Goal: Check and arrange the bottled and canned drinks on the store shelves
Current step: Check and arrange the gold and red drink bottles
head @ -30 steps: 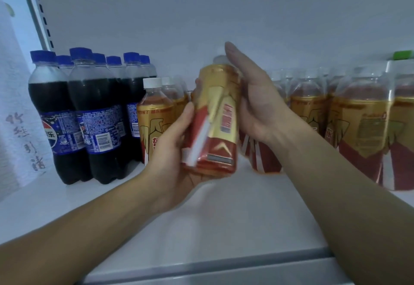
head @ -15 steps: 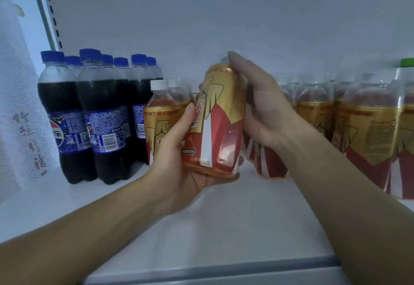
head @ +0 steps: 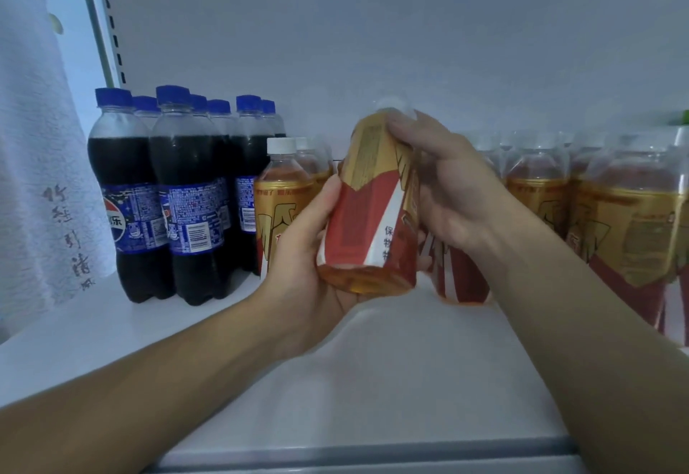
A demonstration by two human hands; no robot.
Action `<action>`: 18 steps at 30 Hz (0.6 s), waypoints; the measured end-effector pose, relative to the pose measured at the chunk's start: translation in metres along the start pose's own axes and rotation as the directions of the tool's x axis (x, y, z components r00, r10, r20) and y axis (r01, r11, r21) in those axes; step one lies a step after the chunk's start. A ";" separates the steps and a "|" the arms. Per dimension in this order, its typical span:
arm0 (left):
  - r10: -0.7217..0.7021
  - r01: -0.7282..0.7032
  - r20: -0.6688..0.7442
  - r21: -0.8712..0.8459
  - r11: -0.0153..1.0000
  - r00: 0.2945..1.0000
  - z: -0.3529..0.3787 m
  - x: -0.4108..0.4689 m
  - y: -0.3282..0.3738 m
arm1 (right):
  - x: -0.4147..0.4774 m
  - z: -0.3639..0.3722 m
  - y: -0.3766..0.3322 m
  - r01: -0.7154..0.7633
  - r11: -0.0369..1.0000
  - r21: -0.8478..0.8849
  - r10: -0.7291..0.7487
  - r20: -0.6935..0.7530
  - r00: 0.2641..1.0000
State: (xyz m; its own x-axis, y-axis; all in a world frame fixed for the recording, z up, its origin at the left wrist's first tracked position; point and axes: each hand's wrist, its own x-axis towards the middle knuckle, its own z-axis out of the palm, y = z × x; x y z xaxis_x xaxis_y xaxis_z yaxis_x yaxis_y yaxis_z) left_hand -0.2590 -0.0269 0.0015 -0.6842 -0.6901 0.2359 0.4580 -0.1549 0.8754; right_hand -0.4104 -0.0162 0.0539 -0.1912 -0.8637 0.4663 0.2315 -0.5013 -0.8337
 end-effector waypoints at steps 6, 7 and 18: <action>0.173 -0.160 -0.028 0.255 0.954 0.985 -0.002 0.004 -0.001 | -0.003 0.001 0.001 0.177 0.964 -0.200 -0.200 -0.098 0.975; 0.165 -0.153 -0.032 0.235 0.960 0.986 -0.003 0.004 -0.002 | -0.005 0.002 0.000 0.152 0.974 -0.168 -0.166 -0.073 0.983; 0.106 -0.099 -0.051 0.119 0.988 0.993 -0.004 0.007 -0.002 | -0.004 -0.001 -0.005 0.100 0.985 -0.139 -0.115 -0.109 0.987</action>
State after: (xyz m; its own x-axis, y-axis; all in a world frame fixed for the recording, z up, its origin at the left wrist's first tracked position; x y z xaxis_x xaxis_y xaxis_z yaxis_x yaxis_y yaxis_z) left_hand -0.2630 -0.0345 -0.0004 -0.6018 -0.7381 0.3052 0.4530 -0.0006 0.8915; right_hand -0.4118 -0.0100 0.0559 -0.3194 -0.7894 0.5242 0.0763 -0.5728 -0.8161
